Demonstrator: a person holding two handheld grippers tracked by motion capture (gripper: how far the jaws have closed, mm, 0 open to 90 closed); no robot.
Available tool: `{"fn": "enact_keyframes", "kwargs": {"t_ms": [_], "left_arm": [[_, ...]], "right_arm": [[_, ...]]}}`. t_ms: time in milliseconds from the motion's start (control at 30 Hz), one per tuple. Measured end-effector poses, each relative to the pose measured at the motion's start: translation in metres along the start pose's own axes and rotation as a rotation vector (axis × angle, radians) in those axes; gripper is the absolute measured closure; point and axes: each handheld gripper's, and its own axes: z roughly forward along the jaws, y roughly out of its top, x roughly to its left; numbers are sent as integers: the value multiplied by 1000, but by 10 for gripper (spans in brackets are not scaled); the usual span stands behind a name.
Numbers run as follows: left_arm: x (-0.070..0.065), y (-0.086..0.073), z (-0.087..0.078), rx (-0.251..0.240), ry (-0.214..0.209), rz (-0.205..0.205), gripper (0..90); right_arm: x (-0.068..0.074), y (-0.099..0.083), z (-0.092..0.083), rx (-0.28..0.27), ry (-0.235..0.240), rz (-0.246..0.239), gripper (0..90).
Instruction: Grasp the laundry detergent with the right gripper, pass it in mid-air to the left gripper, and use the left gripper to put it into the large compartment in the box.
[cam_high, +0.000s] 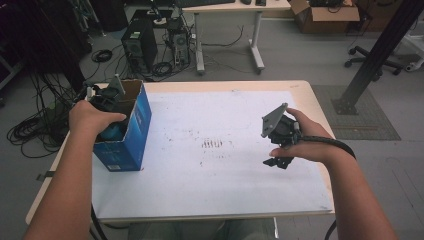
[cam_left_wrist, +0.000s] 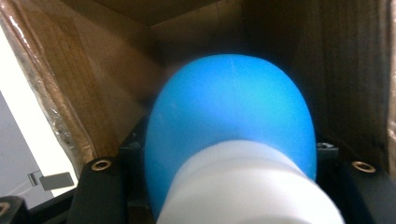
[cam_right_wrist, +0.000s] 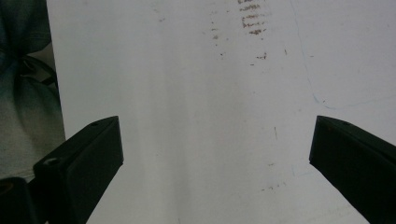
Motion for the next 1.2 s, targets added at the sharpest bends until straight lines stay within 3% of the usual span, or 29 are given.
{"fn": "enact_keyframes", "kwargs": {"t_ms": [533,1200], "left_arm": [[-5,-2,-9,-4,29,-1,322],[-8,-7,-35,-64,79,-7,251]], "right_arm": [[2,-1,1,-5,-2,-4,27],[4,-1,-4,-14,-12,-4,27]]}}
